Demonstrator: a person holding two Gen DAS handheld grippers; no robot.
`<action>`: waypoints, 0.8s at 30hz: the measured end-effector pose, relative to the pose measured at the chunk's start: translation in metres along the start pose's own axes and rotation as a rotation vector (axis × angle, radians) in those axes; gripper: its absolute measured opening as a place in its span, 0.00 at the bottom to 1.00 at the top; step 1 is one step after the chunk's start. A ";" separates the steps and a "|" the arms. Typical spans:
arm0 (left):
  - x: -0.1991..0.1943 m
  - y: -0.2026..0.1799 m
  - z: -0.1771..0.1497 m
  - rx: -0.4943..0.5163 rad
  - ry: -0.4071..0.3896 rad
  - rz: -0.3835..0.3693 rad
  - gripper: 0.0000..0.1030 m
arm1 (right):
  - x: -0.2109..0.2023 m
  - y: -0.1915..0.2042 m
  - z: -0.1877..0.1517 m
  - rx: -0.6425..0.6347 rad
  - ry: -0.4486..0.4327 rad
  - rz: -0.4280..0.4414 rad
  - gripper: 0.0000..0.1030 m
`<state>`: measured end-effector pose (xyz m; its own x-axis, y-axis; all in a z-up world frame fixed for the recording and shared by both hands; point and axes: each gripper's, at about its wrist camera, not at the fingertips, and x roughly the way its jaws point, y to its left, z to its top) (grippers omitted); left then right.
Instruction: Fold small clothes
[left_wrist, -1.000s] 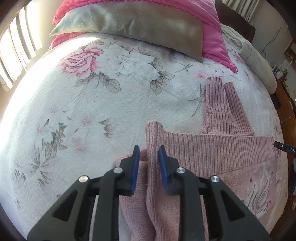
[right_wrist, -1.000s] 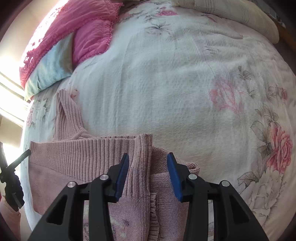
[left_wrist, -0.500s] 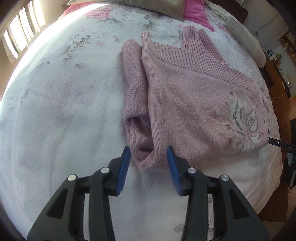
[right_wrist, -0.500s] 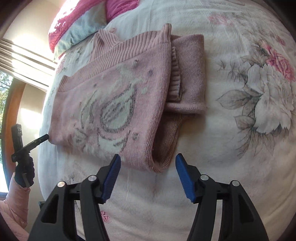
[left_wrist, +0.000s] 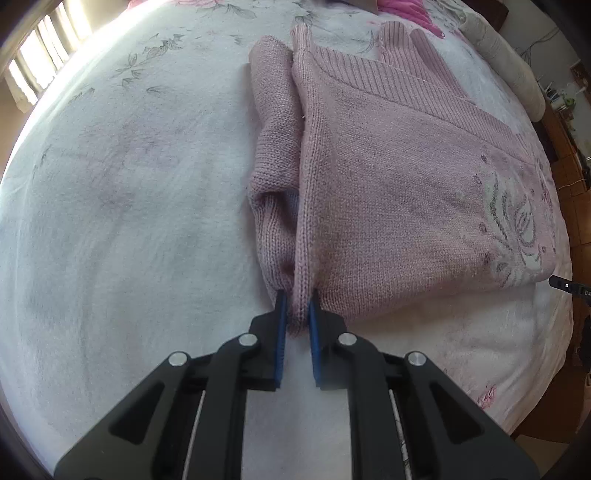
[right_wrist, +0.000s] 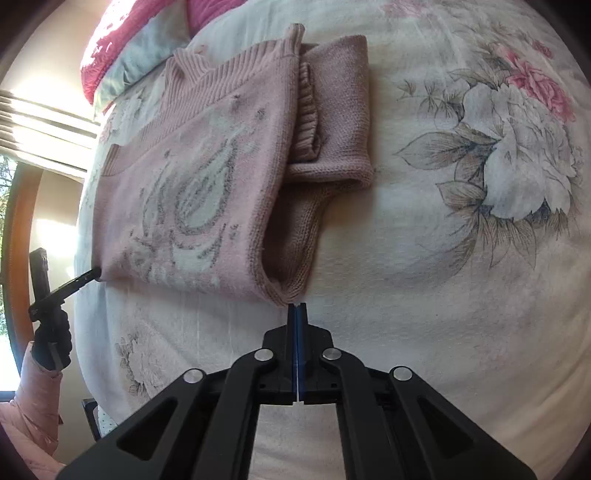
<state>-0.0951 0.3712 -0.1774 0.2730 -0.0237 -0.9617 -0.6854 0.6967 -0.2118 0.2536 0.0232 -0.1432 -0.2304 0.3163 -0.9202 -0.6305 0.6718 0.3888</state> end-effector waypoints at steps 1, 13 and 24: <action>0.002 0.000 0.000 0.002 0.000 -0.006 0.10 | 0.001 -0.003 0.000 0.008 -0.007 0.012 0.00; -0.051 -0.026 0.031 0.031 -0.176 -0.064 0.20 | 0.009 0.034 0.028 -0.071 -0.013 0.080 0.33; 0.017 -0.006 0.028 -0.004 -0.038 -0.040 0.10 | 0.038 0.021 0.023 -0.069 0.038 -0.011 0.16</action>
<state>-0.0678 0.3868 -0.1877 0.3254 -0.0238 -0.9453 -0.6761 0.6931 -0.2502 0.2485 0.0651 -0.1688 -0.2505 0.2823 -0.9260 -0.6825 0.6269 0.3758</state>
